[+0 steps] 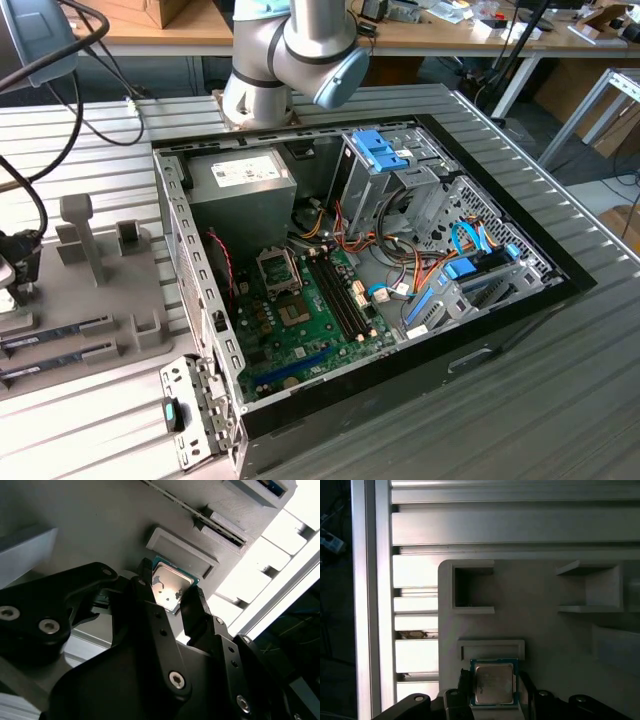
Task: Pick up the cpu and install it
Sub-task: 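Pick up the cpu and move it towards the insertion slot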
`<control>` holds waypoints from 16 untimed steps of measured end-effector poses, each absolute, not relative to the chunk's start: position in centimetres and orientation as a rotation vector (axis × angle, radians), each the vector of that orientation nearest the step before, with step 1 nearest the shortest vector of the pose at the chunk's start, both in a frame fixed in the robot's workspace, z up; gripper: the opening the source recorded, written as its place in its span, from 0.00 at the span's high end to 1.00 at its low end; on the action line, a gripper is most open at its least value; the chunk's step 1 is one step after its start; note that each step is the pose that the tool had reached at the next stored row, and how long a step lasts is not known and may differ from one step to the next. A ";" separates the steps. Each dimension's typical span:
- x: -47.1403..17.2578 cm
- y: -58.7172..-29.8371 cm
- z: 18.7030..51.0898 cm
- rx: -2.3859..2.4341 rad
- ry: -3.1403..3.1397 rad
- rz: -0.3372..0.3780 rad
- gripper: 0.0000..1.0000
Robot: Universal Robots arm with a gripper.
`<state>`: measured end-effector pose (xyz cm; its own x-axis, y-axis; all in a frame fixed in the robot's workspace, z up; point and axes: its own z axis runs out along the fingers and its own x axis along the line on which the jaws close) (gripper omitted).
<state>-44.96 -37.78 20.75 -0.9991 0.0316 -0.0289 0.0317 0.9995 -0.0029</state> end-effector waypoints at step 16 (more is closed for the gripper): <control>-45.0 -37.8 22.3 0.049 3.112 -0.005 0.53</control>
